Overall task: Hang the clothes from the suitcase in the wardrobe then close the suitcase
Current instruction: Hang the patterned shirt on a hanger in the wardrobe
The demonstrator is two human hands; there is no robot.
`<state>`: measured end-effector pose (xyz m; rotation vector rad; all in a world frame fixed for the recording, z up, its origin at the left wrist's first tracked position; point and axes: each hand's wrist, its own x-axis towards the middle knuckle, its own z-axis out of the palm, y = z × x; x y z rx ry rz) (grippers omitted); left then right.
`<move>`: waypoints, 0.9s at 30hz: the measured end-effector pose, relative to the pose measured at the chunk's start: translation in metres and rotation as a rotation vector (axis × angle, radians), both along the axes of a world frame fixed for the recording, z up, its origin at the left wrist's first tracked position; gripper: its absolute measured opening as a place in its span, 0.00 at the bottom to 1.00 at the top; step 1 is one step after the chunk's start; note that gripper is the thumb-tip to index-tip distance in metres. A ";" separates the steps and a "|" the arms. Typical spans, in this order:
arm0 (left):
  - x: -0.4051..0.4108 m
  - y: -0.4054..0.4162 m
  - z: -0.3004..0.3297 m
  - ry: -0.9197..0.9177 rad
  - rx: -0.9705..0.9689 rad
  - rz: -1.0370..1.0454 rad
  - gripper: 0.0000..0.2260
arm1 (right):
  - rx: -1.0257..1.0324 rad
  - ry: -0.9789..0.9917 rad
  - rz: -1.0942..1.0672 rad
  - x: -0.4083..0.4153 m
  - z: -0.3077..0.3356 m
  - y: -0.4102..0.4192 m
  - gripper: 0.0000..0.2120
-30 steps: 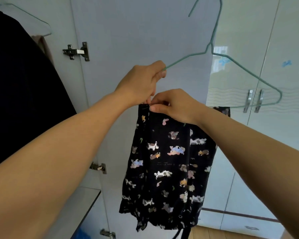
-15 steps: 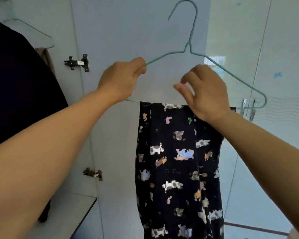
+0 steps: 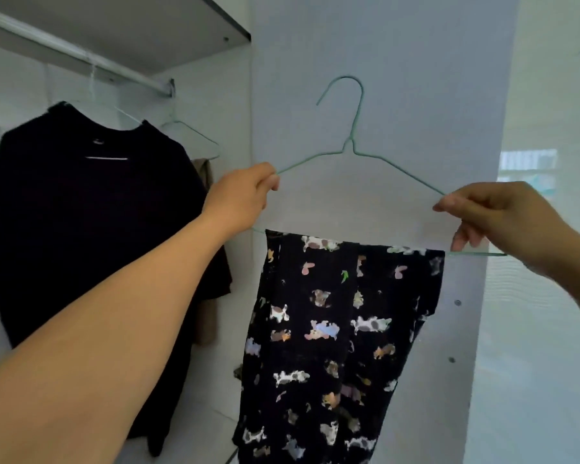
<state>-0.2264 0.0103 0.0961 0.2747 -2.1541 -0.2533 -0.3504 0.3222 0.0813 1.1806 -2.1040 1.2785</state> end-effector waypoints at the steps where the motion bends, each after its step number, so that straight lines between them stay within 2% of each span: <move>1: 0.002 -0.004 0.001 0.005 0.004 0.035 0.11 | -0.040 -0.015 0.011 0.001 0.002 -0.010 0.10; 5: 0.000 -0.031 0.007 -0.038 0.031 0.160 0.14 | -0.018 0.078 -0.115 -0.007 0.007 -0.054 0.11; 7: -0.008 -0.049 0.009 -0.035 0.259 0.077 0.16 | -0.022 0.108 -0.165 -0.012 0.010 -0.074 0.12; 9: -0.018 -0.059 0.009 0.010 0.596 -0.144 0.17 | -0.029 0.111 -0.187 -0.016 0.012 -0.092 0.12; 11: -0.031 -0.074 0.013 0.056 0.853 -0.323 0.24 | -0.045 0.105 -0.191 -0.019 0.016 -0.115 0.12; 14: -0.053 -0.105 0.018 0.093 0.975 -0.367 0.34 | -0.049 0.153 -0.194 -0.023 0.025 -0.152 0.12; 16: -0.065 -0.124 0.026 0.154 1.005 -0.281 0.37 | -0.060 0.162 -0.188 -0.026 0.031 -0.174 0.11; 18: -0.068 -0.133 0.036 0.252 1.031 -0.031 0.36 | -0.078 0.172 -0.176 -0.028 0.036 -0.195 0.11; 19: -0.070 -0.139 0.042 0.261 1.023 0.129 0.36 | -0.088 0.180 -0.171 -0.028 0.038 -0.205 0.11; 21: -0.067 -0.146 0.054 0.222 1.015 0.301 0.34 | -0.105 0.206 -0.152 -0.026 0.043 -0.229 0.12; 23: -0.063 -0.151 0.062 0.221 1.013 0.375 0.33 | -0.105 0.232 -0.130 -0.023 0.050 -0.253 0.12; 27: -0.051 -0.161 0.073 0.279 1.015 0.368 0.33 | -0.064 0.283 -0.088 -0.017 0.068 -0.308 0.13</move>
